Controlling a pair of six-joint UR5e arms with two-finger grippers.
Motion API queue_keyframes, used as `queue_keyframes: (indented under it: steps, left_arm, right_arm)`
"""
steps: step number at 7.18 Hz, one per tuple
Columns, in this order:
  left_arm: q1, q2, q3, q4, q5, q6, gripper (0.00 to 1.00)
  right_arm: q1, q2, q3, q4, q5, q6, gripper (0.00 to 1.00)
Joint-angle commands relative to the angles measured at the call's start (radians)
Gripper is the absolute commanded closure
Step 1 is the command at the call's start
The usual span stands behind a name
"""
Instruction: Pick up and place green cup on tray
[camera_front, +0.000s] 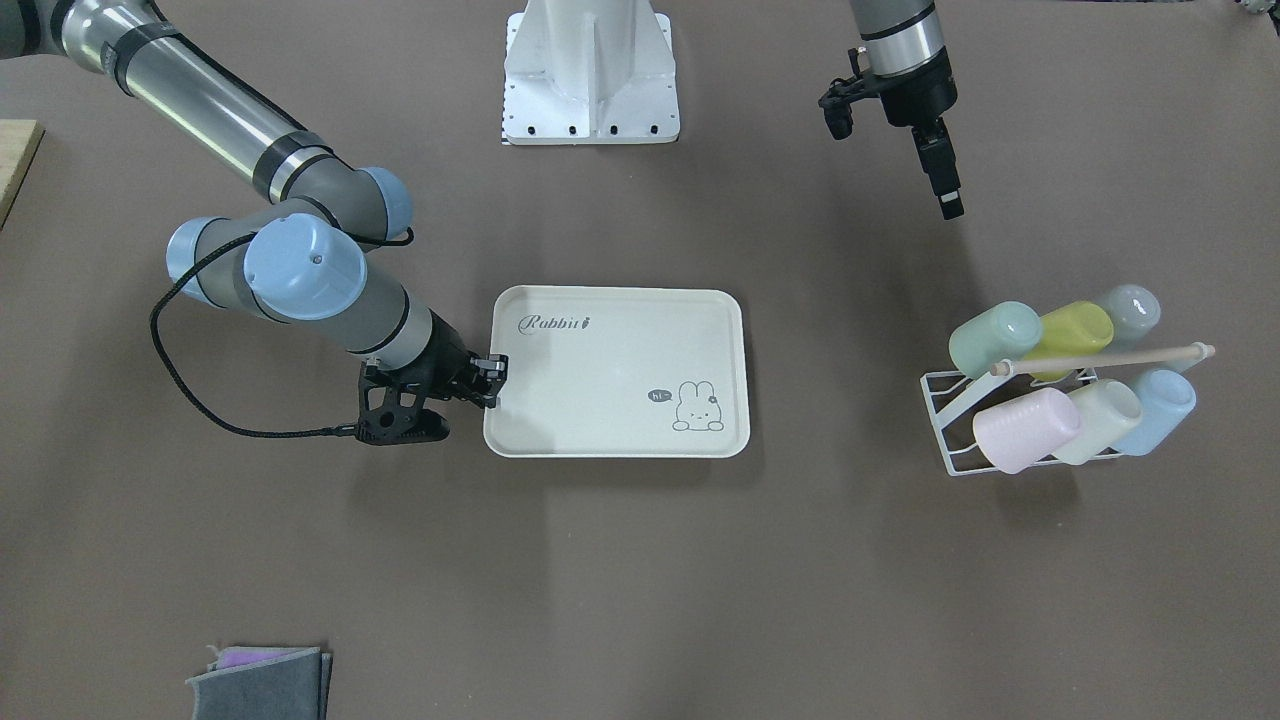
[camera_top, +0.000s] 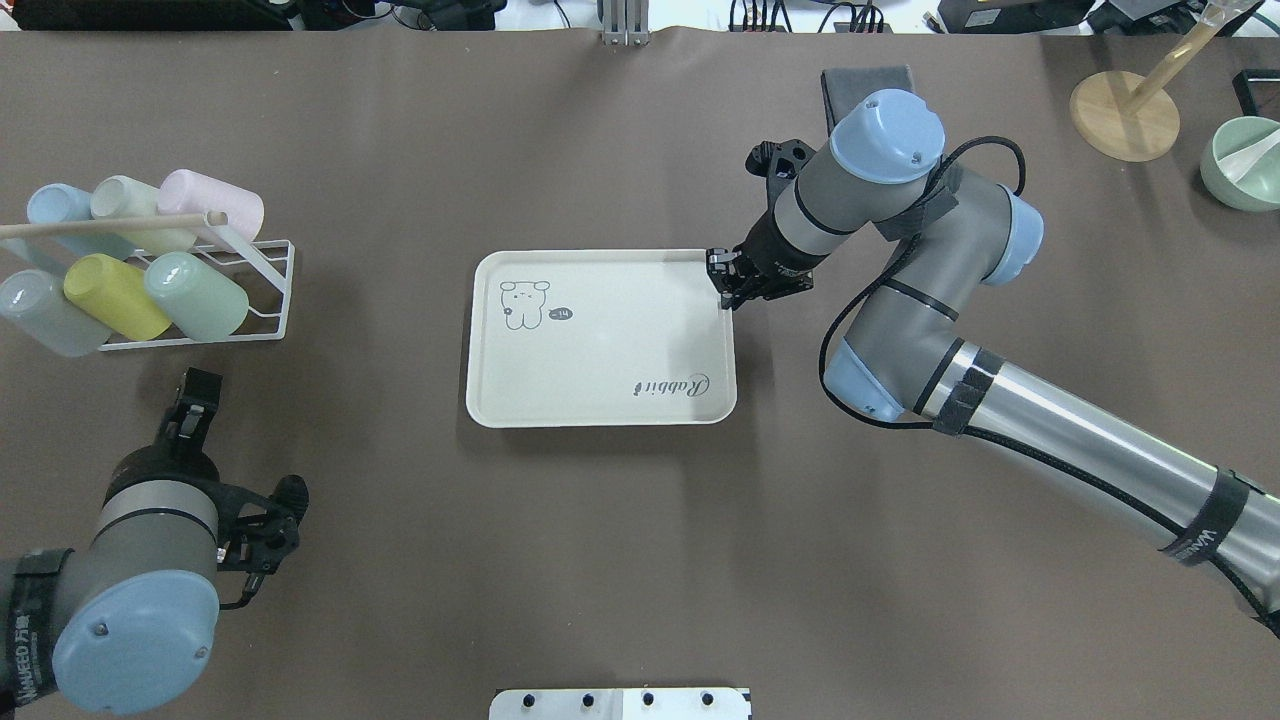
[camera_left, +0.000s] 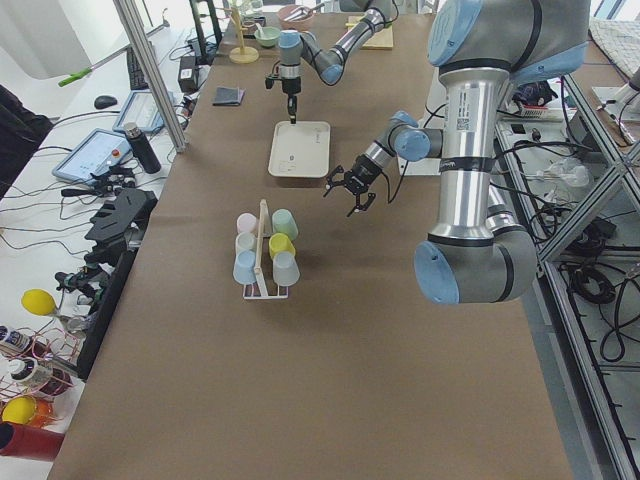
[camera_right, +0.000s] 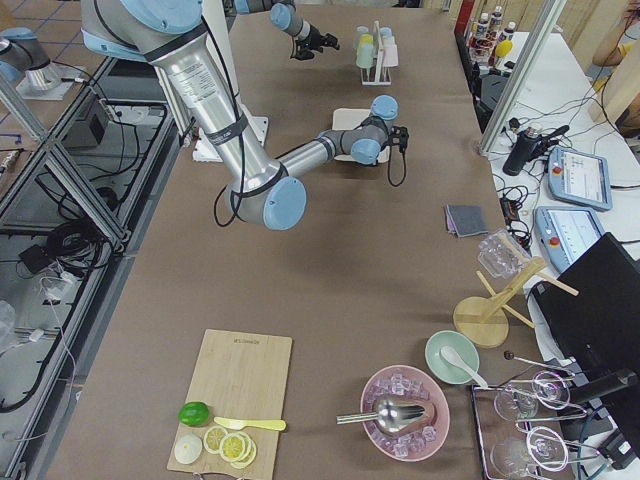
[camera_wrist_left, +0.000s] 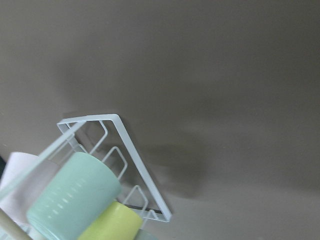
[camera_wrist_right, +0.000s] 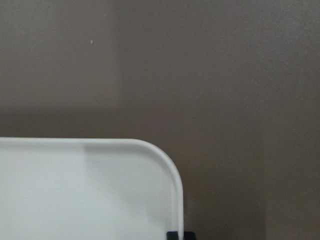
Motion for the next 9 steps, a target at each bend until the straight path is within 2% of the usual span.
queue_keyframes:
  steps: [1, 2, 3, 4, 5, 7, 9]
  left_arm:
    - [0.027, 0.0, 0.07, -0.001, 0.114, 0.077, 0.02]
    - [0.027, 0.002, 0.093, 0.001, 0.154, 0.077, 0.02]
    - [0.027, 0.002, 0.117, 0.005, 0.233, 0.109, 0.02]
    - [0.026, -0.01, 0.146, 0.01, 0.241, 0.17, 0.02]
    - [0.026, -0.019, 0.182, 0.015, 0.276, 0.183, 0.02]
    - [0.026, -0.076, 0.286, 0.044, 0.362, 0.2, 0.02]
    - [0.02, -0.075, 0.294, 0.05, 0.373, 0.2, 0.02]
  right_arm:
    - [-0.007, 0.0, -0.007, -0.001, -0.022, -0.031, 1.0]
    - [-0.01, -0.005, -0.008, -0.002, -0.026, -0.034, 1.0]
    - [-0.01, -0.011, -0.01, -0.002, -0.031, -0.034, 1.0]
    - [-0.01, -0.014, -0.019, -0.002, -0.032, -0.033, 1.0]
    - [-0.01, -0.018, -0.024, -0.001, -0.032, -0.033, 0.87]
    - [-0.009, -0.044, -0.024, 0.01, -0.057, -0.039, 0.0]
    - [0.043, -0.049, -0.021, -0.004, -0.04, -0.053, 0.0]
